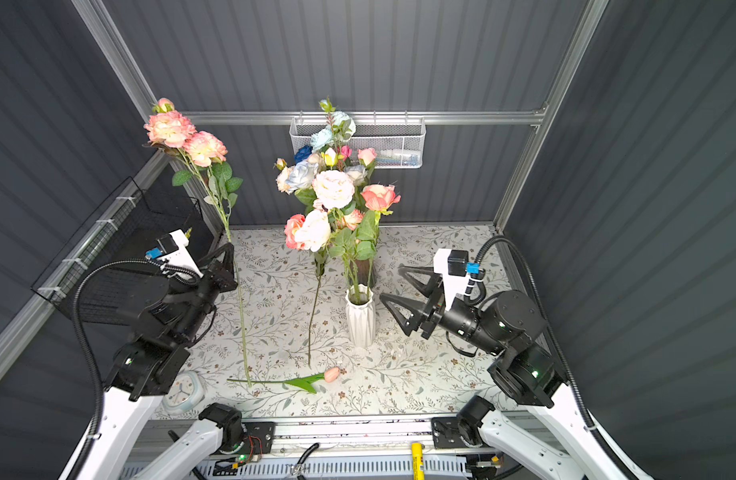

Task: Arrange the flowers into the vase
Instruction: 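Lift the pink carnation spray upward with the left gripper, then grasp the spray stem with the right gripper while the left holds it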

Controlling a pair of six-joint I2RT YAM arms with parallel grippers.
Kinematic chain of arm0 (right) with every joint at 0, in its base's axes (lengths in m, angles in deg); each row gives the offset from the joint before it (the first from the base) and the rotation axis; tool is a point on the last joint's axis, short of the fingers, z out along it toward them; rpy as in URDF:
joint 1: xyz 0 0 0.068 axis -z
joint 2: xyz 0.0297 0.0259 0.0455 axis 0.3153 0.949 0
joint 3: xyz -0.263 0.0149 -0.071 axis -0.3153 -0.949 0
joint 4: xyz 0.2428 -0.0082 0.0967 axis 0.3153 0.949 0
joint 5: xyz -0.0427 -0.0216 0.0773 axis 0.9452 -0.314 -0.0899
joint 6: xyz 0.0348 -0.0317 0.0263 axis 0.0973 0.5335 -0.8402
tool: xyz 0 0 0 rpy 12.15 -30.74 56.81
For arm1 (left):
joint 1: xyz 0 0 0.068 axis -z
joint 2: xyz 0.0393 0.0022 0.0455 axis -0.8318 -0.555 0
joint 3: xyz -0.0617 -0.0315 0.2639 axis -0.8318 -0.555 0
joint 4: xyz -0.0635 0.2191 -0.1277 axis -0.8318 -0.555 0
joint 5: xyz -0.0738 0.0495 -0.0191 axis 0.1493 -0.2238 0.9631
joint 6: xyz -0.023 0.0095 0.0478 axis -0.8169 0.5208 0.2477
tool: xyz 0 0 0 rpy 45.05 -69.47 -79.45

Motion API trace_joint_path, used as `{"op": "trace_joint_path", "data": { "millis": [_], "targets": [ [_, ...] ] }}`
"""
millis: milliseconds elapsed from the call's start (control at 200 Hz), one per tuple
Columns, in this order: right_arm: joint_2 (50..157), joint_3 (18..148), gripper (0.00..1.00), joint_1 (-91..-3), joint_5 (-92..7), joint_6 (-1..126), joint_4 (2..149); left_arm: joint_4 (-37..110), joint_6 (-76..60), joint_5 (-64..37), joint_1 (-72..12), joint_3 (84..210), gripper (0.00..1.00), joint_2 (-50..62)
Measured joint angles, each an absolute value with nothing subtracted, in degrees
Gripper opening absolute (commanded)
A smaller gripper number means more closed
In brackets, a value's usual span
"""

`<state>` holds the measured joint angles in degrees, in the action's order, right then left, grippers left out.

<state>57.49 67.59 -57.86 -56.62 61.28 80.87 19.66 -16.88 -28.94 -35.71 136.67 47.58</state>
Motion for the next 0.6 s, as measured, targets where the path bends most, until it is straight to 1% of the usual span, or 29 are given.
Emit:
{"op": "trace_joint_path", "data": {
  "millis": [145, 355, 600],
  "targets": [
    [63.3, 70.3, 0.83, -60.8, -60.0, 60.4, 79.3, 19.1, -16.2, -16.0, -35.7, 139.6, 0.0, 50.2],
    [71.5, 77.6, 0.83, -70.3, -60.2, 62.8, 80.3, 23.6, -16.3, 4.5, -35.7, 140.7, 0.0, 50.5],
    [80.2, 86.6, 0.83, -75.5, -60.2, 64.2, 78.4, 34.3, -22.2, 19.1, -35.7, 139.9, 0.0, 46.5]
  ]
}}
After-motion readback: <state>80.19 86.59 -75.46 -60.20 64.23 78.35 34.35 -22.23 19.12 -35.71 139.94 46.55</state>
